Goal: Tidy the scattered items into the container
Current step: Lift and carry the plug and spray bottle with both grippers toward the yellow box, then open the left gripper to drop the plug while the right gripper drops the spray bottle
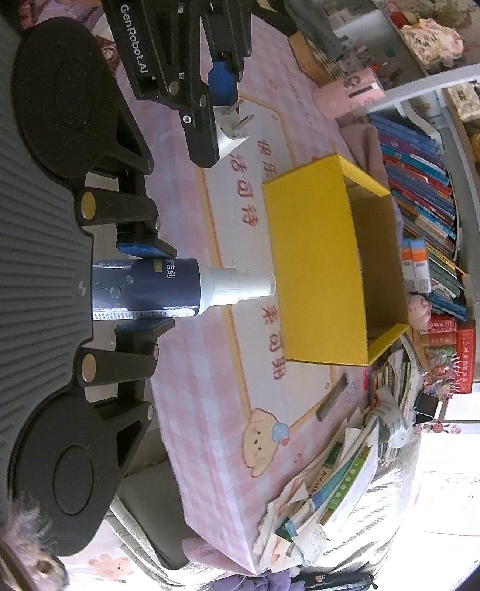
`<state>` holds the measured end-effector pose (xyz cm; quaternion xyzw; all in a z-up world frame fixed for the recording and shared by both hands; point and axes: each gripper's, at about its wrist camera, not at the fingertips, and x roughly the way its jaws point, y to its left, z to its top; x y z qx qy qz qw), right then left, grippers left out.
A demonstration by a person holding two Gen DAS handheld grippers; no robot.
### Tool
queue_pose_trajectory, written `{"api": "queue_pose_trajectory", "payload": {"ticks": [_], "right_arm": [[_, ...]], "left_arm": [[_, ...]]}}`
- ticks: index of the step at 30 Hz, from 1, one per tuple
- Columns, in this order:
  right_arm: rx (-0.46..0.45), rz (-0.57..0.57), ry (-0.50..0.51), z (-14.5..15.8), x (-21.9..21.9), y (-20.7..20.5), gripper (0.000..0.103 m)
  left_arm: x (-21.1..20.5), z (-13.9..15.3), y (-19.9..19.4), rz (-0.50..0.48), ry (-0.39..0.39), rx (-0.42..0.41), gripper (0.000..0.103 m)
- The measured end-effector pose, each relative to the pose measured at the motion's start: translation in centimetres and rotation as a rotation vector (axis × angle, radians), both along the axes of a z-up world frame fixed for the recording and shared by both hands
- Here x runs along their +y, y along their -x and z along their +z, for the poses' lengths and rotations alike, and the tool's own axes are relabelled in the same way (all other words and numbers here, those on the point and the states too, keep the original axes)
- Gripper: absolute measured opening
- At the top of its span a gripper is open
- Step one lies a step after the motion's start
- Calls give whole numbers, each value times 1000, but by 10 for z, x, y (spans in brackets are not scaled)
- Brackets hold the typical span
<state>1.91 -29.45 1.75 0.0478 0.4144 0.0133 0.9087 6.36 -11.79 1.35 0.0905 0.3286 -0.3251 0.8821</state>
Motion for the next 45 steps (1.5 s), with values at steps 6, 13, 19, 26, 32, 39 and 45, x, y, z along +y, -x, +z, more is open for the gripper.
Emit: {"api": "queue_pose_trajectory", "payload": {"ticks": [6, 13, 19, 26, 32, 39, 45], "right_arm": [[-50, 15, 6, 15, -16, -33, 30], [-178, 64, 21, 51, -34, -86, 30], [-265, 112, 25, 75, -50, -138, 30], [-265, 190, 48, 68, -54, -207, 30], [-180, 273, 75, 36, -45, -255, 31], [-71, 348, 77, 1, -37, -273, 31], [-30, 387, 59, -12, -35, -275, 31]], "left_arm": [[-13, 16, -27, 20, 7, -73, 29], [-28, 37, -67, 82, 28, -159, 29], [-37, 47, -105, 171, 22, -200, 29], [-49, 35, -150, 265, -22, -201, 29], [-65, 4, -177, 292, -111, -143, 29], [-69, -15, -184, 312, -141, -83, 29], [-72, -15, -182, 311, -146, -97, 29]]}}
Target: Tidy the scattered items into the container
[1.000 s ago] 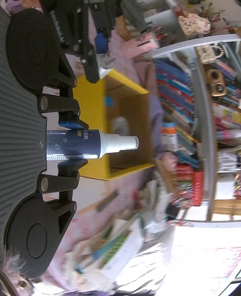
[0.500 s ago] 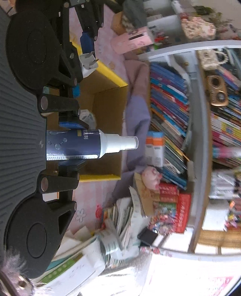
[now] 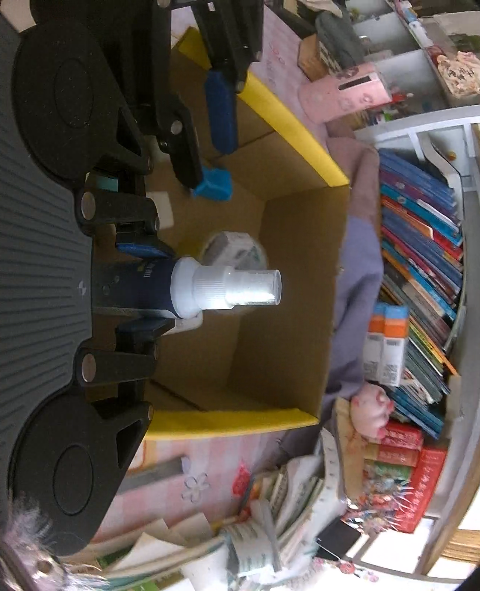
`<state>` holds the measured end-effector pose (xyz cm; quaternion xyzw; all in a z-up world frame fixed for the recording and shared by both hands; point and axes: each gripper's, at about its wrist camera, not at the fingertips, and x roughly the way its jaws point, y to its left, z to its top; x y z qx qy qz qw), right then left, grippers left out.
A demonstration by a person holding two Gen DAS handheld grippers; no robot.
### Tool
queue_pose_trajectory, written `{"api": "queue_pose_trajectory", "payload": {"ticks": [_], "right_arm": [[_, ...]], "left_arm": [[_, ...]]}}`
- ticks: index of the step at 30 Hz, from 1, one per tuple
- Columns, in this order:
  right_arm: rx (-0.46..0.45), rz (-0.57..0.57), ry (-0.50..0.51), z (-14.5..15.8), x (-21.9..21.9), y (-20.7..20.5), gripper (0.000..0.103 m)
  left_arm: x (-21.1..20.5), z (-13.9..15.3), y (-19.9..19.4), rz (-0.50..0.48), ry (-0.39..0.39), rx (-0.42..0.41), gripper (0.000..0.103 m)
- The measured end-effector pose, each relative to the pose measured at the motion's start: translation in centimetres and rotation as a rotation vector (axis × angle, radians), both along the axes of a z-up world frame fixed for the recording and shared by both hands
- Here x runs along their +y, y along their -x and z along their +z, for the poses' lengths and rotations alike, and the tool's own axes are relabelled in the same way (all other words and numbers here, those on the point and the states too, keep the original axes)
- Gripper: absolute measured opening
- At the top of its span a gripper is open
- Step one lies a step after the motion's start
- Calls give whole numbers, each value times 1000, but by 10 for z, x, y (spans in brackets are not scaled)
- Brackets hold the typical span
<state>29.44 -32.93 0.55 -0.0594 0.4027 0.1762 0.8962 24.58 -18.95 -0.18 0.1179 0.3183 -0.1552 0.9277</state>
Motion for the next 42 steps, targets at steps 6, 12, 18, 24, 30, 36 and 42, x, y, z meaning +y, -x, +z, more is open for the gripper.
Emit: {"api": "queue_pose_trajectory", "payload": {"ticks": [6, 12, 18, 24, 30, 36, 42], "right_arm": [[3, 5, -12, -1, 0, -1, 31], [-16, -21, -53, 7, -6, 4, 32], [-90, -91, -109, 28, -17, 21, 47], [-126, -131, -133, 38, -20, 49, 48], [-160, -140, -130, 47, -11, 71, 48], [-205, -144, -118, 56, 0, 92, 53], [-223, -142, -99, 59, 16, 118, 61]], "left_arm": [[2, 0, -2, 33, 5, 0, 41], [13, 8, 4, 102, 31, -19, 76], [22, 27, 25, 130, 74, -96, 93], [29, 40, 52, 155, 77, -164, 97], [42, 49, 69, 182, 70, -204, 98], [57, 54, 90, 198, 64, -223, 98], [77, 56, 113, 227, 69, -231, 98]]}}
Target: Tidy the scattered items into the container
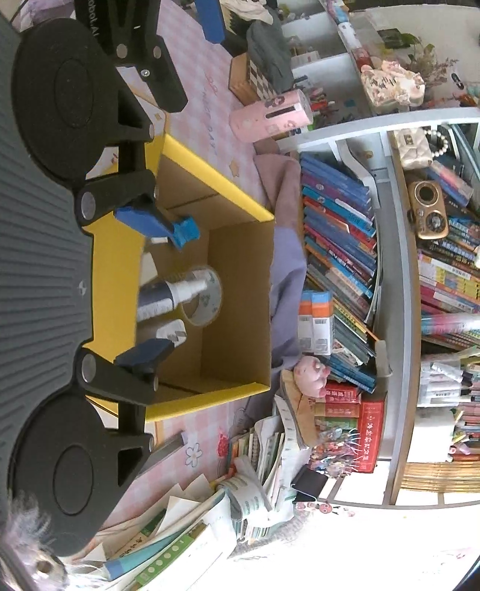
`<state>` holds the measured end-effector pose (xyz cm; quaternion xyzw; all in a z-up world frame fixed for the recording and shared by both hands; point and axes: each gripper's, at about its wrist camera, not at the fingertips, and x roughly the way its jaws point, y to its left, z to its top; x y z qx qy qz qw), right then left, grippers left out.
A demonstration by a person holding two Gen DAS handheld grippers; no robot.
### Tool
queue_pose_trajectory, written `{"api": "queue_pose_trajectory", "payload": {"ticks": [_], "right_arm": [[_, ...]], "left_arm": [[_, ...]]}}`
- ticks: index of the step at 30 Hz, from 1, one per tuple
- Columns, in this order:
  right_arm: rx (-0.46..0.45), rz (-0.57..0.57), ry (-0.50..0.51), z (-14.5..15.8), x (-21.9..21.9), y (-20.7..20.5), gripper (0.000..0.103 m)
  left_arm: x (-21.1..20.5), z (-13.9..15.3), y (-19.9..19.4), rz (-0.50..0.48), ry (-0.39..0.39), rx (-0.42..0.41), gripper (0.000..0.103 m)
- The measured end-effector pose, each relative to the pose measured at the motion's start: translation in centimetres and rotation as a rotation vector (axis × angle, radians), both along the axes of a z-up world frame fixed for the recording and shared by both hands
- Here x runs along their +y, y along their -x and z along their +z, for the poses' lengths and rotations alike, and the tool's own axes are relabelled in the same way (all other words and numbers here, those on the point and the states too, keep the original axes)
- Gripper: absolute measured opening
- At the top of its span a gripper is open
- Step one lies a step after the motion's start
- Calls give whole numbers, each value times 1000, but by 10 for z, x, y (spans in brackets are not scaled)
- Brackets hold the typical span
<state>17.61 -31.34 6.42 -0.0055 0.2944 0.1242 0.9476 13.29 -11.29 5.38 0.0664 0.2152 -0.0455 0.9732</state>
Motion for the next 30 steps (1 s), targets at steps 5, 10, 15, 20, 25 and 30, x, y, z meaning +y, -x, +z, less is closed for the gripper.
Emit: {"api": "queue_pose_trajectory", "payload": {"ticks": [5, 10, 15, 20, 25, 30], "right_arm": [[-26, -12, 27, 1, 14, 26, 69], [-26, -14, 43, -2, 28, 52, 71], [-23, -11, 56, -5, 41, 84, 75], [-9, -18, 56, -9, 51, 115, 78], [-3, -30, 47, -12, 58, 140, 81], [24, -44, 36, -19, 63, 159, 85]], "left_arm": [[18, -1, 23, 22, 12, -3, 99], [35, -2, 48, 40, 21, 6, 99], [49, -4, 75, 48, 23, 26, 99], [60, -8, 100, 54, 17, 47, 99], [67, -11, 121, 68, 6, 58, 99], [74, -17, 138, 89, -20, 83, 99]]}}
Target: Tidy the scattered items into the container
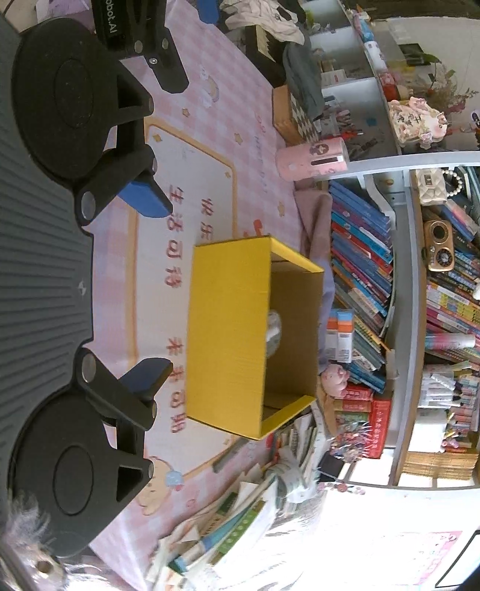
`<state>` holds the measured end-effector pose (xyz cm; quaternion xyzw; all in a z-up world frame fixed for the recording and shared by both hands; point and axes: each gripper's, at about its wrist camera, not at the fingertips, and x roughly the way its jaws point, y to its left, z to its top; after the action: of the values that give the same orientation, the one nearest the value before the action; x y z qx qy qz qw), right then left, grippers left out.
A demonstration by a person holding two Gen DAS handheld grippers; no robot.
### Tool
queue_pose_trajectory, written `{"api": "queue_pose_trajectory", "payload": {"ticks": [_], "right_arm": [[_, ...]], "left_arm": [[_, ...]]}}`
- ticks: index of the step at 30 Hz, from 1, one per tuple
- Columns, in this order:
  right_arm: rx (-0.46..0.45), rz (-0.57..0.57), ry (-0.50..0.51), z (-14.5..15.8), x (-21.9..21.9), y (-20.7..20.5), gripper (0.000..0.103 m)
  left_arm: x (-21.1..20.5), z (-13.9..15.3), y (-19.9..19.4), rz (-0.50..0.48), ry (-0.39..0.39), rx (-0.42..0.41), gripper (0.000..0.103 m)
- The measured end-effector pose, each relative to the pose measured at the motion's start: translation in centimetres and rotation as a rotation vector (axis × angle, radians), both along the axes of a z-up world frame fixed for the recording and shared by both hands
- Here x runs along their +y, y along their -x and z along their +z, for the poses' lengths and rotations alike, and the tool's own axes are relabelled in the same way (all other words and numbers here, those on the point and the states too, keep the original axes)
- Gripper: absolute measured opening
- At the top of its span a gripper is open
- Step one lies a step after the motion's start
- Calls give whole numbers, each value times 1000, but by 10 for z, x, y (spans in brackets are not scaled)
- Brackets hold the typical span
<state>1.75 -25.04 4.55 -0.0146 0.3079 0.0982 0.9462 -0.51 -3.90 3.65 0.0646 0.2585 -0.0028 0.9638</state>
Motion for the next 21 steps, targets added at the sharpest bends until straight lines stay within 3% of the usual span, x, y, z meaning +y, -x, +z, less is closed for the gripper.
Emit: {"api": "queue_pose_trajectory", "payload": {"ticks": [10, 21], "right_arm": [[44, 2, 29, -13, 16, 22, 95], [47, 3, 36, -16, 19, 27, 97]], "left_arm": [[12, -9, 19, 37, -17, 53, 99], [19, -11, 22, 39, -8, 63, 103]]}}
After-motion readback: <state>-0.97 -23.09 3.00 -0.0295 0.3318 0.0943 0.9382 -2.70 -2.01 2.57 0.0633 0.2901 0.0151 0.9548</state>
